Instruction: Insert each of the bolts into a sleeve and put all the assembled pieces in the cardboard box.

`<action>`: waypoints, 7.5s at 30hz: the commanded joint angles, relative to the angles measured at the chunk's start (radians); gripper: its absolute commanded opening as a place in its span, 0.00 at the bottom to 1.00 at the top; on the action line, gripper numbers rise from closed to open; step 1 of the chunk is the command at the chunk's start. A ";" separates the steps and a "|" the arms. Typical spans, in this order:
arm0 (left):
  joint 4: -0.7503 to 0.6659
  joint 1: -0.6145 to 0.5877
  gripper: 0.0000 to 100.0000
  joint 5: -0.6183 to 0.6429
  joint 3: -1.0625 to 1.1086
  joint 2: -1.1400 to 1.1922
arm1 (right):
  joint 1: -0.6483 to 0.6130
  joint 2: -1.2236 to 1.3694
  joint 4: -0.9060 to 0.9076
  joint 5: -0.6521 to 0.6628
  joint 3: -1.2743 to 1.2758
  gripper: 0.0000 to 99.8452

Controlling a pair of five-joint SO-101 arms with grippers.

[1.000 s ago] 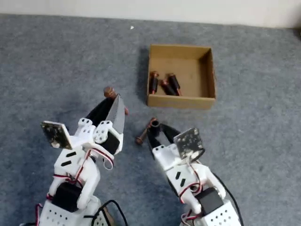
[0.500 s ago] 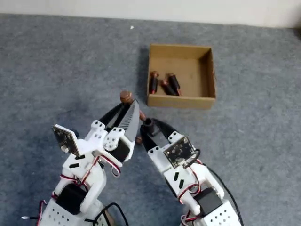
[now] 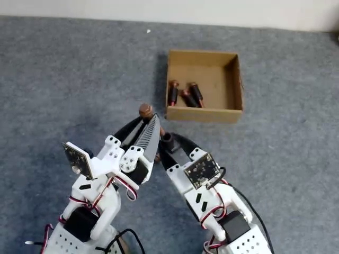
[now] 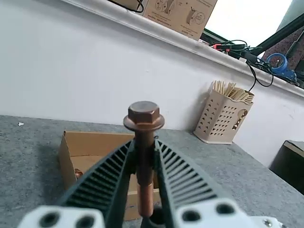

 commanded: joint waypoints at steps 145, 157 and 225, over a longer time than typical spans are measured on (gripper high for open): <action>0.499 -0.460 0.01 -0.304 0.145 -0.002 | 0.499 1.230 -0.139 0.054 -0.957 0.01; 0.499 -0.460 0.01 -0.304 0.145 -0.002 | 0.530 1.885 -0.168 0.054 -1.357 0.01; 0.512 -0.463 0.01 -0.305 0.145 -0.002 | 0.082 1.925 0.604 -0.910 -1.293 0.17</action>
